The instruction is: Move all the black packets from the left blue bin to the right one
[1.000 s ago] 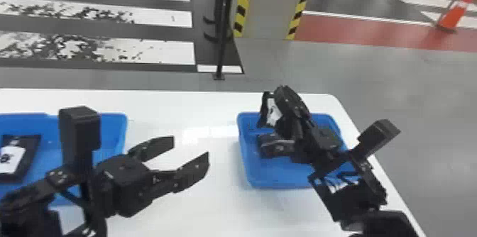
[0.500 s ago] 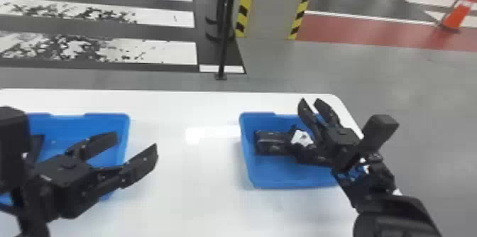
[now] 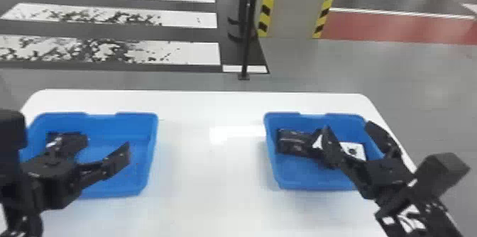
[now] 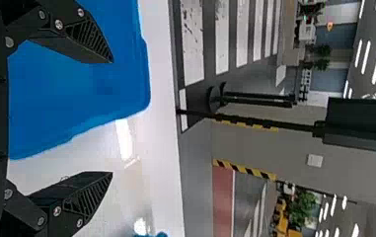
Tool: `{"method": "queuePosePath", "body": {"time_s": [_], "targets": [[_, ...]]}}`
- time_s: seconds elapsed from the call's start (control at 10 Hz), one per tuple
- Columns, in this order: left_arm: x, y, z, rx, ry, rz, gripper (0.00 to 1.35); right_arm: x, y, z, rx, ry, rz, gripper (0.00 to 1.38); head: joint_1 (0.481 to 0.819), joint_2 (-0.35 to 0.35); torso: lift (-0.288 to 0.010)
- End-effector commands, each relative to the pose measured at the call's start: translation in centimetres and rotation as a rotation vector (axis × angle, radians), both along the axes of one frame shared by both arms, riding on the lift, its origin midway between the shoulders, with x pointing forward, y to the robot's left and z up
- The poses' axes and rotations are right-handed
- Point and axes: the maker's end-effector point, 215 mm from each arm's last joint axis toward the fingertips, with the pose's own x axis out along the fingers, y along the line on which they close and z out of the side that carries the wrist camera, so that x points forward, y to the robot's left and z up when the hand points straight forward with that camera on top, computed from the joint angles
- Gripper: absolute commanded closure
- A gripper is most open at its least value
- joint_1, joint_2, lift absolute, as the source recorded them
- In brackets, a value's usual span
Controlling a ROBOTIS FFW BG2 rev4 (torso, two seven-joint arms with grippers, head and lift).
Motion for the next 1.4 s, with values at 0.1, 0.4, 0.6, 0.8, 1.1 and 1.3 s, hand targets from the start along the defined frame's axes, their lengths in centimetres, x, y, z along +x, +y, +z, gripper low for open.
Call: {"method": "queuePosePath", "body": {"time_s": [0.1, 0.4, 0.6, 0.8, 1.1, 1.3], "targets": [[1.1, 7.0, -3.2, 0.076, 0.067, 0.136, 0.25, -4.0, 3.0, 1.1, 0.044, 0.007, 0.043, 0.12, 0.695, -0.019, -0.140], [3.7, 12.8, -7.0, 0.140, 0.163, 0.242, 0.25, -6.4, 4.9, -0.7, 0.094, 0.066, 0.069, 0.12, 0.695, 0.108, -0.140], [4.3, 15.2, -8.6, 0.175, 0.232, 0.302, 0.25, -7.0, 5.7, -1.3, 0.128, 0.084, 0.082, 0.12, 0.695, 0.177, -0.140], [5.4, 16.7, -10.4, 0.184, 0.287, 0.356, 0.25, -7.1, 5.8, -1.5, 0.147, 0.092, 0.085, 0.12, 0.695, 0.211, -0.140], [7.3, 16.9, -12.4, 0.198, 0.349, 0.348, 0.25, -7.1, 6.0, -1.7, 0.168, 0.097, 0.093, 0.12, 0.695, 0.232, -0.140], [7.2, 16.0, -14.1, 0.183, 0.412, 0.332, 0.70, -7.1, 6.4, -2.1, 0.189, 0.108, 0.100, 0.12, 0.695, 0.229, -0.140]]}}
